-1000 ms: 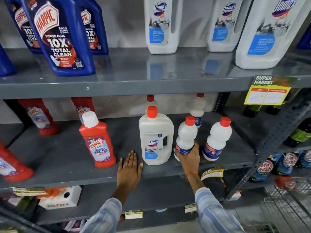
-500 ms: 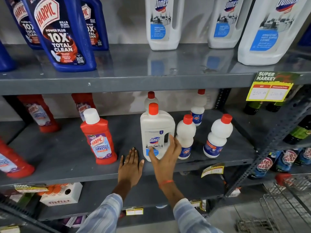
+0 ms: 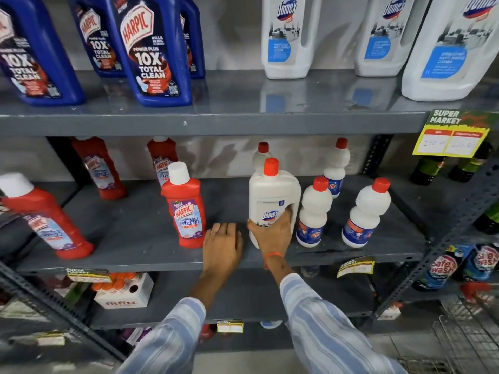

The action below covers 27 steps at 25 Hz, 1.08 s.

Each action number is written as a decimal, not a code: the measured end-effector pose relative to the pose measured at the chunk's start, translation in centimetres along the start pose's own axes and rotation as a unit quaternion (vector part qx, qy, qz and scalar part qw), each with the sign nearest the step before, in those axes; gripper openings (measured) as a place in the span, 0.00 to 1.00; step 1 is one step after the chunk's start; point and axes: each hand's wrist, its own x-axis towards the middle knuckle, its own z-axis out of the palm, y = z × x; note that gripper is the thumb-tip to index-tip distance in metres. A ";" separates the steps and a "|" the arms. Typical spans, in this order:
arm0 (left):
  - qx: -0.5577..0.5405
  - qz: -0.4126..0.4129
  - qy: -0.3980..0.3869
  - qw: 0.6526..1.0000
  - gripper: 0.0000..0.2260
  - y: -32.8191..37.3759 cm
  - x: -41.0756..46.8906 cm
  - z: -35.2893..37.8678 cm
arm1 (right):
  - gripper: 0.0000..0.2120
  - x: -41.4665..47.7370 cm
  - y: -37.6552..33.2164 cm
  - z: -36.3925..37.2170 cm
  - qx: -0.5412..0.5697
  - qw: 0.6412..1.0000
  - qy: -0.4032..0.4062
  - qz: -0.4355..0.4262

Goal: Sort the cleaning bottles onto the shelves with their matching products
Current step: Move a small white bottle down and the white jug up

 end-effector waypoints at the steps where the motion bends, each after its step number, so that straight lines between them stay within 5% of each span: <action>1: -0.001 -0.004 0.034 0.999 0.12 0.2 0.2 -1.4 | 0.45 -0.4 -0.2 -0.6 0.001 1.000 -0.006 -0.005; 11: -0.044 0.089 0.379 0.920 0.16 4.6 5.4 -14.5 | 0.50 -4.6 -10.1 -10.1 -0.021 0.982 0.022 -0.188; 27: 0.060 0.030 0.204 0.977 0.28 7.4 14.2 -19.9 | 0.54 6.0 -31.0 -16.7 -0.088 0.949 0.116 -0.279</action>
